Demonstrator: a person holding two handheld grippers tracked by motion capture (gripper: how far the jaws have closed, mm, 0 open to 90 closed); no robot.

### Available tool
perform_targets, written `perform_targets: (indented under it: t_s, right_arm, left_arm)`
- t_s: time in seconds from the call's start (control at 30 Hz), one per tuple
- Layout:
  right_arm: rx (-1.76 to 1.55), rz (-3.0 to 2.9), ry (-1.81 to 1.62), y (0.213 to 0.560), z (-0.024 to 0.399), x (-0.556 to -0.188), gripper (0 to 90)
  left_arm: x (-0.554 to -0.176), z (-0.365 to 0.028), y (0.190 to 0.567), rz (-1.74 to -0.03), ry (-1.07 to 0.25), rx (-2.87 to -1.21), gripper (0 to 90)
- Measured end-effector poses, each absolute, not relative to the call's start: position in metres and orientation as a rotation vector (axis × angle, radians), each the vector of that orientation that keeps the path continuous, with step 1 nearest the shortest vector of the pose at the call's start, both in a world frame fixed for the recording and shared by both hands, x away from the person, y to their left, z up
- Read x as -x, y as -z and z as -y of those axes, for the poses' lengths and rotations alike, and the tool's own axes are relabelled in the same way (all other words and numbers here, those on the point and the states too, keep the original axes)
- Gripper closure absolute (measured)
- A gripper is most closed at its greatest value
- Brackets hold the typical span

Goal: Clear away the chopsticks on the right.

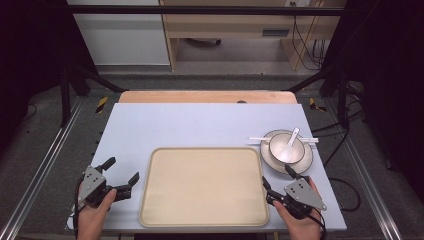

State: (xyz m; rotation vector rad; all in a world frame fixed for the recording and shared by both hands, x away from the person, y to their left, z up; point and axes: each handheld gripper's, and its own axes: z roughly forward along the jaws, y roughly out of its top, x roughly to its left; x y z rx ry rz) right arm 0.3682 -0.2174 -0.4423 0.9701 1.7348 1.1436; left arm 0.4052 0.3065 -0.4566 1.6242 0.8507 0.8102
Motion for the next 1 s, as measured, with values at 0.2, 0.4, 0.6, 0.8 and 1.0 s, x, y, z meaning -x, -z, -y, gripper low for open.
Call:
perform_targets:
  t_s: [0.2, 0.4, 0.6, 0.8, 1.0]
  right_arm:
    - [-0.956, -1.707, -1.087, 0.437, 0.216, -0.367, 32.3]
    - [-0.897, -1.708, -1.026, 0.405, 0.231, -0.377, 37.7]
    - [-0.957, -1.647, -1.037, 0.355, 0.276, -0.406, 57.3]
    - [-1.093, -1.677, -1.074, 0.345, 0.323, -0.45, 84.1]
    - [-1.228, -1.754, -1.019, 0.363, 0.35, -0.493, 90.0]
  left_arm:
    - [-0.403, -0.304, 0.453, -0.84, -0.823, -1.632, 2.6]
    - [-0.403, -0.308, 0.454, -0.87, -0.825, -1.627, 2.7]
    - [-0.406, -0.313, 0.455, -0.899, -0.843, -1.615, 4.3]
    - [-0.404, -0.314, 0.454, -0.912, -0.851, -1.608, 8.0]
    - [-0.405, -0.313, 0.454, -0.906, -0.854, -1.62, 10.1]
